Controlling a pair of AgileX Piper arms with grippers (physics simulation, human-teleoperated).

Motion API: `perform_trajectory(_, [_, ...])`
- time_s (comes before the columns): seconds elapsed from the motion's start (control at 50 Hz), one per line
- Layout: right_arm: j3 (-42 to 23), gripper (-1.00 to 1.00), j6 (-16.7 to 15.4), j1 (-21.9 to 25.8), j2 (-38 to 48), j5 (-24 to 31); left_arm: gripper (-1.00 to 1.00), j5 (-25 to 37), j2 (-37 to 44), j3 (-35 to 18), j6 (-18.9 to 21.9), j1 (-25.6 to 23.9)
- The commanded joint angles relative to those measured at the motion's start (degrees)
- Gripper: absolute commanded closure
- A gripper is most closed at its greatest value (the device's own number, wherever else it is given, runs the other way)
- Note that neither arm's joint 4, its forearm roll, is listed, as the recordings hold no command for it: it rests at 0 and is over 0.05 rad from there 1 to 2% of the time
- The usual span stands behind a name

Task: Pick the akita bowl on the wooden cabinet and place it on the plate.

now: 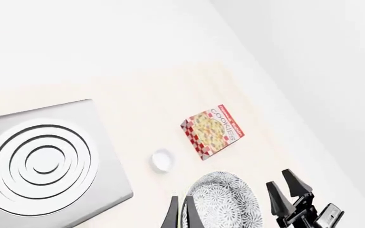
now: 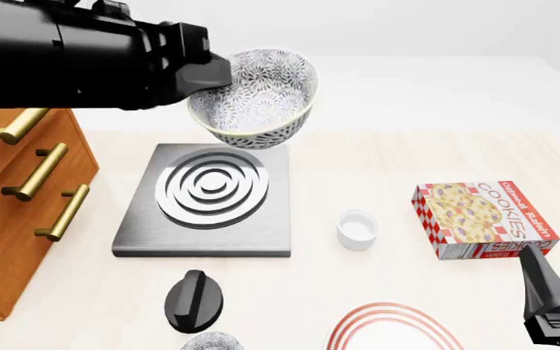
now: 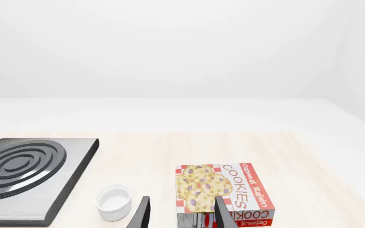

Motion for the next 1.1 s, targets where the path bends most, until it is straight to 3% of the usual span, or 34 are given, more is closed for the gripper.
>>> perform_trajectory(0.02, [0.0,-1.0,0.0,0.0,0.0,0.0,1.0,-0.6,1.3,0.0,0.4,-3.8])
perform_trajectory(0.74, [0.0,-1.0,0.0,0.0,0.0,0.0,1.0,-3.4,6.0,2.9,-0.7,-13.8])
perform_trajectory(1.1, [0.0,-1.0,0.0,0.0,0.0,0.0,1.0,-5.2,7.4,4.7,-0.9,-16.1])
